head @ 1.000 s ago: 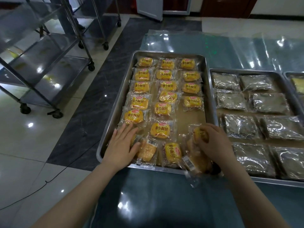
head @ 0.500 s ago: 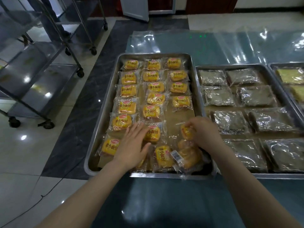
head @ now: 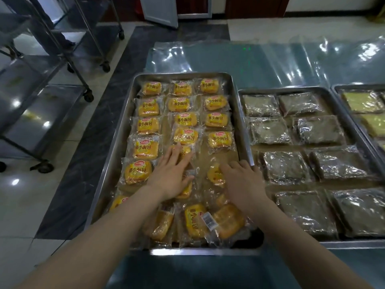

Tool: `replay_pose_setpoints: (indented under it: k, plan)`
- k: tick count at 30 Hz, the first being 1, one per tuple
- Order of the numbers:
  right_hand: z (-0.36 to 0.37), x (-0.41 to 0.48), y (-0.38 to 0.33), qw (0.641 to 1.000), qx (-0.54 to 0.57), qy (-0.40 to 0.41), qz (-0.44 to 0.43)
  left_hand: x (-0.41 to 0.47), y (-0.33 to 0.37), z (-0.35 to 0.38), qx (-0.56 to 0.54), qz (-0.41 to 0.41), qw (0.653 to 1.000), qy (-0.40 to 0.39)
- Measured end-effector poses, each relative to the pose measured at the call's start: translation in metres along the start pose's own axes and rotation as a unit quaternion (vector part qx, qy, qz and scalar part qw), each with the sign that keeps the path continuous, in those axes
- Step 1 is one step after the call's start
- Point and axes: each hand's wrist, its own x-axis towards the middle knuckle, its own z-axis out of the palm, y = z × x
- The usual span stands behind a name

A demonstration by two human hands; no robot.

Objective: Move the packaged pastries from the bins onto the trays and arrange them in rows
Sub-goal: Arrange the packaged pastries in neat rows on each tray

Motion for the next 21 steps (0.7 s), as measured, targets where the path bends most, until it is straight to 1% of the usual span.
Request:
replay_pose_setpoints:
  k: [2, 5, 8, 11, 13, 15, 17, 21]
  plan:
    - [0.002, 0.006, 0.003, 1.0, 0.012, 0.019, -0.013, -0.001, 0.002, 0.007, 0.016, 0.003, 1.0, -0.018]
    - [0.009, 0.014, 0.007, 1.0, 0.019, 0.02, -0.015, -0.009, 0.006, 0.018, 0.027, 0.006, 1.0, -0.006]
    - [0.016, 0.019, 0.004, 0.996, 0.089, 0.013, -0.031, -0.015, 0.007, 0.024, 0.024, 0.001, 1.0, 0.012]
    - [0.023, 0.031, -0.003, 0.992, 0.109, 0.052, -0.026, -0.016, 0.007, 0.029, 0.022, 0.0, 1.0, 0.018]
    - [0.028, 0.044, -0.004, 0.995, 0.09, 0.033, -0.007, -0.016, 0.006, 0.032, 0.019, -0.001, 1.0, 0.015]
    - [0.036, 0.058, -0.003, 0.997, 0.072, -0.009, -0.001, -0.016, 0.005, 0.035, 0.016, 0.0, 1.0, 0.015]
    - [0.043, 0.07, -0.001, 0.997, 0.066, -0.041, -0.016, -0.016, 0.004, 0.037, 0.018, 0.001, 1.0, 0.017]
    - [0.045, 0.084, 0.007, 0.994, 0.075, -0.069, -0.037, -0.017, 0.004, 0.039, 0.015, 0.0, 1.0, 0.02]
